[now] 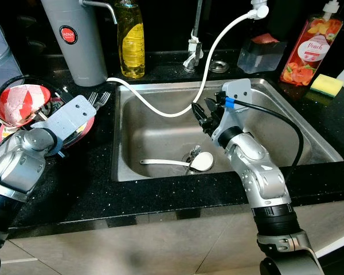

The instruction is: Kitchen organization

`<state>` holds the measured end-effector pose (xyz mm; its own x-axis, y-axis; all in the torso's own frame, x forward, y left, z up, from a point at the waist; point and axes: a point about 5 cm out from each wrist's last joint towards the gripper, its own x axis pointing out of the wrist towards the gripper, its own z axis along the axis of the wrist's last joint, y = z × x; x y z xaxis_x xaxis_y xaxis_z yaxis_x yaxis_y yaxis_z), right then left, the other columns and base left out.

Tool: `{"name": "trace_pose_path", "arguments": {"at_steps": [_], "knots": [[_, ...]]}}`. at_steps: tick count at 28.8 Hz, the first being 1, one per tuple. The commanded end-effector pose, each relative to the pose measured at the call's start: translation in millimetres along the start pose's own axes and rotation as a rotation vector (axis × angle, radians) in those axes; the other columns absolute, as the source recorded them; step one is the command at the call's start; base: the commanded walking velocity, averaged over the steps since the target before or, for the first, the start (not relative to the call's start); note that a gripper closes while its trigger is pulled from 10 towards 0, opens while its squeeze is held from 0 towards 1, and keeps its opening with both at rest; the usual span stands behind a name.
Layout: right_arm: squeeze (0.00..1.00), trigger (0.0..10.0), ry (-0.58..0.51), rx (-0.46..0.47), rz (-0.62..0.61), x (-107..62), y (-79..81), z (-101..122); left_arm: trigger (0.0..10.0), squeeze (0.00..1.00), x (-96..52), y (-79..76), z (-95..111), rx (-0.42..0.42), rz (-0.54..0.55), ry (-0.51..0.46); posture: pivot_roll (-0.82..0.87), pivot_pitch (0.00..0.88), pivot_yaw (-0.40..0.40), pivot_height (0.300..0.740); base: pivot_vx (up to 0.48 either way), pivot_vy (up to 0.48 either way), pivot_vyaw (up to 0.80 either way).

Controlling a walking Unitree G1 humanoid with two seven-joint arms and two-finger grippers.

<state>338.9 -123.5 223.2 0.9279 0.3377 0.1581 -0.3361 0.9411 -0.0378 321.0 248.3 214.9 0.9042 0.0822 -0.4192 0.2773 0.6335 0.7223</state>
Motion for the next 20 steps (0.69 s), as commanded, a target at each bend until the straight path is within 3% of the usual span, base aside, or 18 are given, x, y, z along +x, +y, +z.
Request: {"name": "trace_pose_path", "arguments": {"at_steps": [1, 10, 11, 13, 14, 18, 20], "knots": [[0.00, 10.0, -0.014, -0.004, -0.007, -1.1, -2.5, 2, 0.0, 0.00, 2.2, -6.5, -9, 0.010, -0.023, 0.040, 0.21, 0.000, 0.016, 0.740, 0.000, 0.000, 0.00], [0.00, 10.0, -0.020, 0.002, 0.003, 0.4, -0.6, 3, 0.0, 0.00, 1.3, -3.8, -3, -0.006, -0.011, 0.009, 0.21, 0.000, 0.013, 0.740, 0.000, 0.000, 0.00], [0.00, 10.0, -0.021, 0.002, 0.003, 0.5, -0.8, 3, 8.9, 0.00, 0.0, -3.0, 4, -0.039, -0.013, -0.032, 0.21, 0.000, 0.012, 0.740, 0.000, 0.000, 0.00], [0.00, 10.0, -0.021, 0.003, 0.003, 0.6, -1.0, 4, 8.9, 0.00, -1.3, -2.2, 11, -0.074, -0.013, -0.074, 0.21, 0.000, 0.012, 0.740, 0.000, 0.000, 0.00], [0.00, 10.0, -0.022, 0.004, 0.003, 0.7, -0.9, 4, 10.0, 0.00, -1.9, -0.4, 15, -0.104, -0.005, -0.090, 0.21, 0.000, 0.011, 0.740, 0.000, 0.000, 0.00], [0.00, 10.0, -0.032, 0.010, 0.006, 0.8, -0.5, 5, 10.0, 0.00, -4.8, 6.1, 26, -0.150, 0.021, -0.160, 0.21, 0.000, 0.011, 0.740, 0.000, 0.000, 0.00], [0.00, 10.0, -0.064, 0.062, 0.017, 0.5, 0.6, 10, 10.0, 0.00, -10.9, 14.2, 40, -0.207, 0.041, -0.261, 0.21, 0.000, 0.011, 0.740, 0.000, 0.000, 0.00]]}}
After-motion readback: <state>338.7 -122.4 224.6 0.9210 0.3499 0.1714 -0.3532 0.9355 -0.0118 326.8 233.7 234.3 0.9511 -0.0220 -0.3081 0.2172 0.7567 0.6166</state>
